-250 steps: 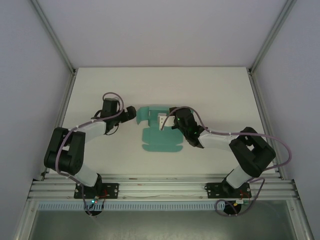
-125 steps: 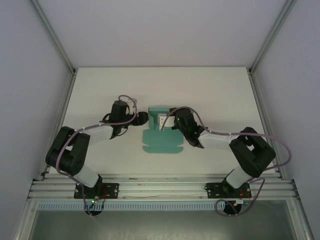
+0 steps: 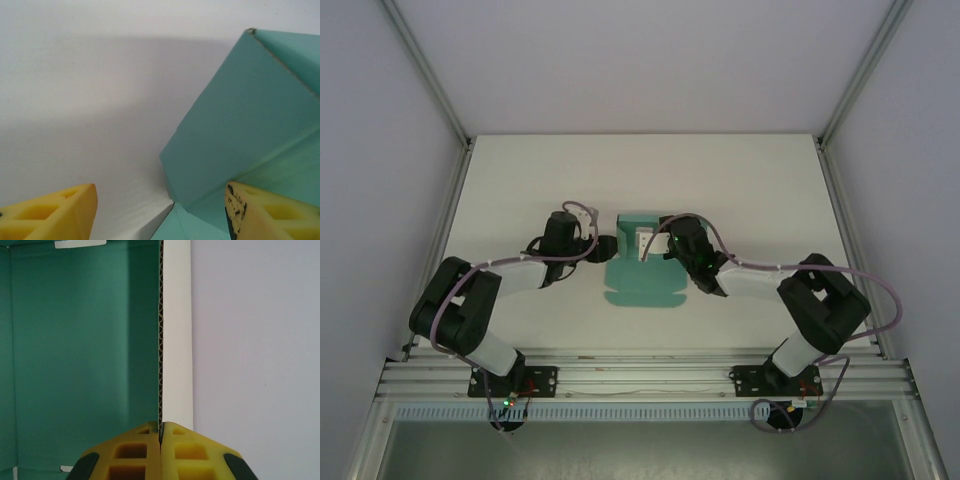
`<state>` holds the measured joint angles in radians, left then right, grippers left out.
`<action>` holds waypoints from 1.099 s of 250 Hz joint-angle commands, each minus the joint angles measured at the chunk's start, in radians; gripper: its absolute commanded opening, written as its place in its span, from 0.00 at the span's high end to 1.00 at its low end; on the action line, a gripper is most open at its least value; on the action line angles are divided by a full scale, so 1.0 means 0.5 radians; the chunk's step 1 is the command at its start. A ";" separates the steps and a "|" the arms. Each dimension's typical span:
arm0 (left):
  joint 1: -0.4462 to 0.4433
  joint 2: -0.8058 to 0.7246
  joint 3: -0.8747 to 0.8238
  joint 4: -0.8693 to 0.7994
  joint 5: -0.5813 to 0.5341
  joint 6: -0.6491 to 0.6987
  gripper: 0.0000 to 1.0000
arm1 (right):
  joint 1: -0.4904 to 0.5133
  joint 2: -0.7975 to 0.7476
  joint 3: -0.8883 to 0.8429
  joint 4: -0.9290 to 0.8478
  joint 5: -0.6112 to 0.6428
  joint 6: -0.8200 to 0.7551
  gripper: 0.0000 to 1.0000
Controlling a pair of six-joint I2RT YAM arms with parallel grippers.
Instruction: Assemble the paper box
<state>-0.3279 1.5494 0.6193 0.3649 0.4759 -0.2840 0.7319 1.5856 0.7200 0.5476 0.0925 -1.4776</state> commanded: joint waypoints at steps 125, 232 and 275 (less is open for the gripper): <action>-0.127 0.127 0.141 0.147 -0.036 0.157 0.33 | 0.045 0.084 0.048 0.230 0.240 -0.103 1.00; -0.130 0.106 0.118 0.215 -0.225 0.180 0.35 | 0.058 0.084 -0.003 0.202 0.167 -0.233 1.00; -0.148 0.154 0.107 0.293 -0.305 0.191 0.35 | 0.075 0.104 -0.008 0.084 0.167 -0.324 1.00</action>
<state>-0.3923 1.6104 0.6670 0.4271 0.3786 -0.2066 0.7540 1.6150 0.7197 0.6365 0.1814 -1.5890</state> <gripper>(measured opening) 0.651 0.046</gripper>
